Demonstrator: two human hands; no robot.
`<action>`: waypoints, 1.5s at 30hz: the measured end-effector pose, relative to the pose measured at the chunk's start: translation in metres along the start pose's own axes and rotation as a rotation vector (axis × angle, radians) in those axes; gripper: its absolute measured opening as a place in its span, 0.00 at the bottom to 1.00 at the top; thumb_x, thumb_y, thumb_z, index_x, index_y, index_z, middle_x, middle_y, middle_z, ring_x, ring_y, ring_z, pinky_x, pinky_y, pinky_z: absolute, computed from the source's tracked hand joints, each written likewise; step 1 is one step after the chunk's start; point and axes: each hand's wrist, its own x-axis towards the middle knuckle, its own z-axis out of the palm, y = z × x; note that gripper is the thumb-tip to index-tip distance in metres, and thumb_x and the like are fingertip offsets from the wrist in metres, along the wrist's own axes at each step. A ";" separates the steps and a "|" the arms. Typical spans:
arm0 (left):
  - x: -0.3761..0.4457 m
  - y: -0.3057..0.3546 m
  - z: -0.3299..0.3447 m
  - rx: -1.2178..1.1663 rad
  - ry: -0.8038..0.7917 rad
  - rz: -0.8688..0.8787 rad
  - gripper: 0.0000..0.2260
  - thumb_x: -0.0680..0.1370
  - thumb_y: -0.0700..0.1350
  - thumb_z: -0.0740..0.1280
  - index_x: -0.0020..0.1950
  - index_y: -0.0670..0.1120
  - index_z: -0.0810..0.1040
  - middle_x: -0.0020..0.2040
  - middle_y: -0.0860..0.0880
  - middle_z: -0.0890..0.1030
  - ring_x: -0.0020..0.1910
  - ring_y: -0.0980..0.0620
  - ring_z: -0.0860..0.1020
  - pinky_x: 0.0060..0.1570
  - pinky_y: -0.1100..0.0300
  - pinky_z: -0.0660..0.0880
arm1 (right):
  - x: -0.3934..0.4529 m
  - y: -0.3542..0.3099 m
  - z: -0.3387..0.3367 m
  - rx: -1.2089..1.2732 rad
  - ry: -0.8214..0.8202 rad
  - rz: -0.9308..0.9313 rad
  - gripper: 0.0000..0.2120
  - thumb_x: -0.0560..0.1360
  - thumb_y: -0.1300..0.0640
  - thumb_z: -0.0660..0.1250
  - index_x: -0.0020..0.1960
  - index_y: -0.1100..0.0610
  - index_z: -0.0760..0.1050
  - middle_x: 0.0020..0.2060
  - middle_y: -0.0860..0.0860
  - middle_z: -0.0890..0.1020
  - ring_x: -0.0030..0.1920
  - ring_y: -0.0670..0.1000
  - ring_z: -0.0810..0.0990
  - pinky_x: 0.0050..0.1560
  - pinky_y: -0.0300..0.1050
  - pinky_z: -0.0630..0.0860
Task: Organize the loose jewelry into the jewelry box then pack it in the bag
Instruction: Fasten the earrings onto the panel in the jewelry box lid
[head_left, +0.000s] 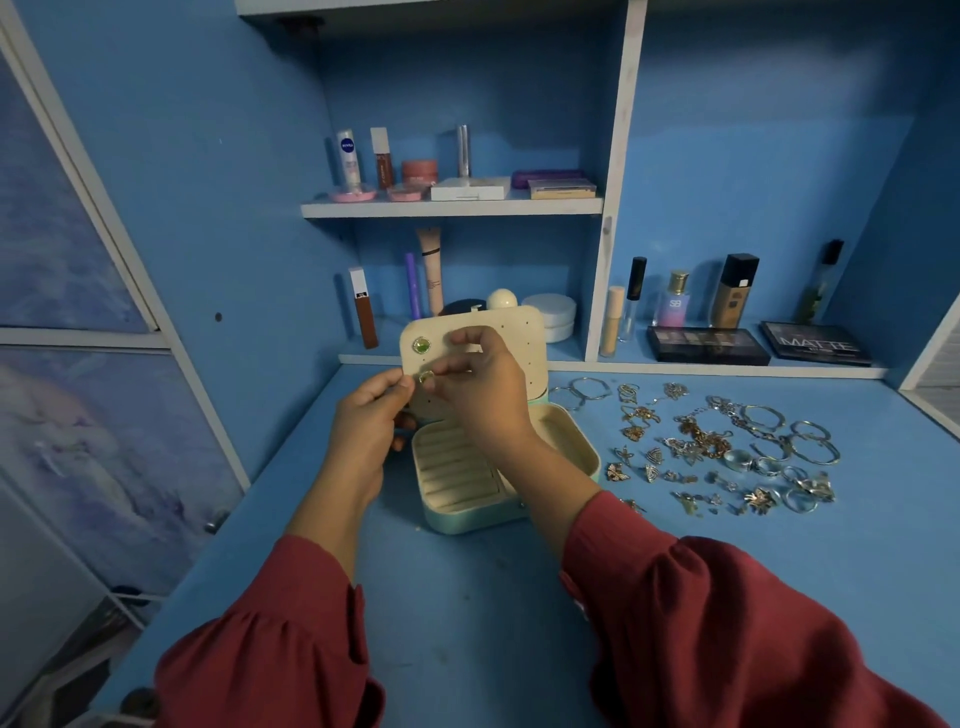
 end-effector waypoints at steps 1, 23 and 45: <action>0.000 0.000 0.000 -0.005 -0.005 -0.001 0.10 0.79 0.45 0.65 0.60 0.47 0.80 0.46 0.47 0.82 0.33 0.54 0.74 0.26 0.63 0.66 | 0.001 0.001 0.001 0.016 0.007 -0.008 0.20 0.69 0.70 0.72 0.55 0.55 0.70 0.41 0.54 0.83 0.43 0.49 0.82 0.50 0.40 0.78; -0.002 0.002 0.000 0.007 -0.045 0.000 0.11 0.79 0.46 0.64 0.60 0.47 0.79 0.44 0.51 0.81 0.36 0.53 0.74 0.31 0.61 0.67 | 0.004 0.001 0.006 -0.051 0.086 -0.075 0.17 0.71 0.65 0.72 0.52 0.52 0.68 0.39 0.49 0.84 0.42 0.43 0.81 0.48 0.35 0.75; -0.019 0.029 0.010 -0.169 0.033 -0.060 0.04 0.78 0.39 0.64 0.48 0.41 0.78 0.34 0.46 0.84 0.21 0.56 0.69 0.19 0.67 0.61 | 0.004 0.000 -0.003 -0.196 0.074 -0.037 0.01 0.71 0.60 0.72 0.42 0.55 0.83 0.35 0.44 0.81 0.37 0.39 0.78 0.36 0.22 0.69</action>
